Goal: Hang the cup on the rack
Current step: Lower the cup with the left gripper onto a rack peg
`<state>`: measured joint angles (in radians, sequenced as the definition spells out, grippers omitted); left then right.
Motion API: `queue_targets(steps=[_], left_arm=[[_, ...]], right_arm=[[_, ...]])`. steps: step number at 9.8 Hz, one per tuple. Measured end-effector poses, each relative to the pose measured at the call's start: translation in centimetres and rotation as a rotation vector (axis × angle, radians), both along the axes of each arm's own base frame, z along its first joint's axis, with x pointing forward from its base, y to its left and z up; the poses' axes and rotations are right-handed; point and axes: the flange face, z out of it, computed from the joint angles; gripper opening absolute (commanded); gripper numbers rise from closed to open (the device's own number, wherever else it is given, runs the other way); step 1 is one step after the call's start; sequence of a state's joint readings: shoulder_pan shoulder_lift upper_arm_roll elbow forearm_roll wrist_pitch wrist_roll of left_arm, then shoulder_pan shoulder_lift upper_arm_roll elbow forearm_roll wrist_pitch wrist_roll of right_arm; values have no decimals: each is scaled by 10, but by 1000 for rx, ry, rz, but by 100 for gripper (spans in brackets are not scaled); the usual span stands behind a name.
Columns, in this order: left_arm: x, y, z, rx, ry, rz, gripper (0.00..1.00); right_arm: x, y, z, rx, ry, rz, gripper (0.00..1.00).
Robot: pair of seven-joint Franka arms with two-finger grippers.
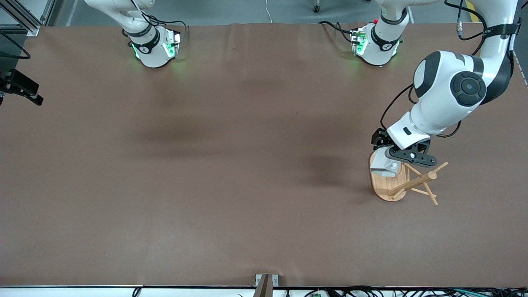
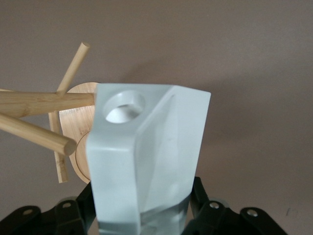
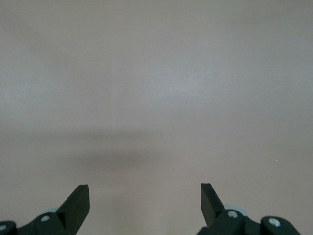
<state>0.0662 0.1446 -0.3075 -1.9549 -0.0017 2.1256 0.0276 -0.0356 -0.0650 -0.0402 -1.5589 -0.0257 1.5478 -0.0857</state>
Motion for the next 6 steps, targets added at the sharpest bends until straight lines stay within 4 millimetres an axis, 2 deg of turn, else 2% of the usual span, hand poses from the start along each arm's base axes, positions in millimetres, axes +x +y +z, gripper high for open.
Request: queue_targets(steps=[6], left_arm=[[7, 23, -8, 4, -3, -19, 35]], right_arm=[[1, 1, 0, -1, -8, 1, 100]])
